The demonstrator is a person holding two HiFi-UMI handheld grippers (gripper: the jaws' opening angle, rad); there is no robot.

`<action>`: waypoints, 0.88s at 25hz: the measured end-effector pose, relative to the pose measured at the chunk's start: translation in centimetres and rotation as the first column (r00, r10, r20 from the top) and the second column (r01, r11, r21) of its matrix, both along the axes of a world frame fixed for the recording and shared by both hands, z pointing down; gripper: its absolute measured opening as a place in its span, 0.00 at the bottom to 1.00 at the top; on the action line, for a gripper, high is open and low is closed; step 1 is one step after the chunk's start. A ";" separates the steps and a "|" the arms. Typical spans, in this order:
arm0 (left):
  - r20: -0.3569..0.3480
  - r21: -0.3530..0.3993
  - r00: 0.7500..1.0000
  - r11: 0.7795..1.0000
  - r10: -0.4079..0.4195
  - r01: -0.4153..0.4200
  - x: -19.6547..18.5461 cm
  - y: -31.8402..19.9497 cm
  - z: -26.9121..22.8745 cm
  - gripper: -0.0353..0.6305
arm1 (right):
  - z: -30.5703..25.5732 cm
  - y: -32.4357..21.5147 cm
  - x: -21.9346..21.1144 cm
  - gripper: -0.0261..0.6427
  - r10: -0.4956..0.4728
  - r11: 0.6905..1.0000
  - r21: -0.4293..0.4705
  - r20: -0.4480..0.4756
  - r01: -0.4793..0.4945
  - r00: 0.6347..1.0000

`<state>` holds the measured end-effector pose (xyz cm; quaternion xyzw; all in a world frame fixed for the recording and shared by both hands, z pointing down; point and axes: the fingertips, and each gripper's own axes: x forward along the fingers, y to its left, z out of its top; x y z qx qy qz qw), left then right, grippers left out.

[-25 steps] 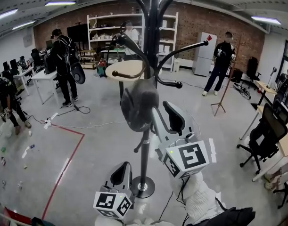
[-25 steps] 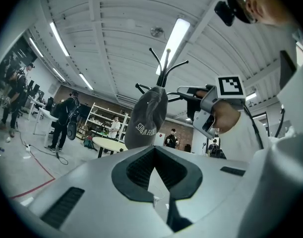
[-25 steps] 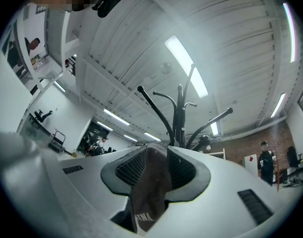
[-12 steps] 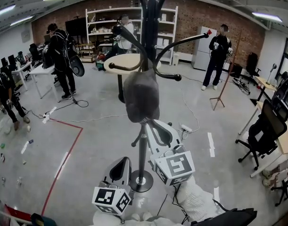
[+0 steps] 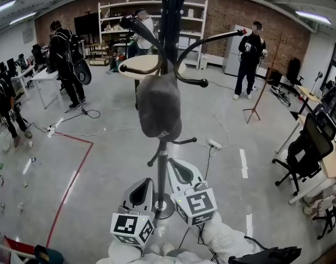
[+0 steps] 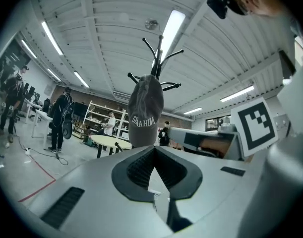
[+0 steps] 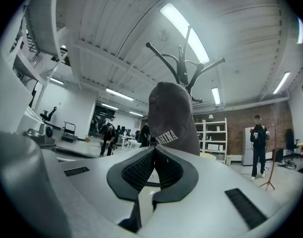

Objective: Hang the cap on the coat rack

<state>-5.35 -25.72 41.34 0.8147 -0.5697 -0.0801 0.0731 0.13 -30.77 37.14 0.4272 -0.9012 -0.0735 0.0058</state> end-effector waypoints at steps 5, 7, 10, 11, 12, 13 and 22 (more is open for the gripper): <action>0.042 0.013 0.999 1.000 -0.013 0.013 0.9 -0.6 0.1 0.06 | 3.8 0.7 1.3 0.06 0.007 0.997 -0.075 -0.024 -0.009 1.000; 0.038 0.003 0.999 1.000 -0.017 0.016 1.3 -0.6 0.5 0.06 | 4.0 0.9 1.6 0.06 0.007 0.997 -0.076 -0.029 -0.009 1.000; 0.046 -0.007 0.999 1.000 -0.017 0.018 1.8 -0.4 0.9 0.06 | 3.4 1.1 1.9 0.06 0.004 0.998 -0.067 -0.020 -0.005 1.000; 0.051 -0.006 0.999 1.000 -0.020 0.021 1.9 -0.4 0.9 0.06 | 3.3 1.2 2.0 0.06 0.001 0.998 -0.065 -0.017 -0.002 1.000; 0.055 -0.001 0.998 1.000 -0.026 0.026 2.0 -0.4 0.8 0.06 | 3.2 1.3 2.1 0.06 -0.002 0.998 -0.064 -0.014 0.001 1.000; 0.058 0.006 0.998 0.999 -0.033 0.033 2.0 -0.3 0.6 0.06 | 3.1 1.5 2.1 0.06 -0.005 0.998 -0.064 -0.011 0.004 1.000; 0.072 0.031 0.996 0.998 -0.054 0.052 0.9 1.7 -0.3 0.06 | 2.8 3.3 1.5 0.06 -0.004 0.998 -0.067 0.036 0.006 0.999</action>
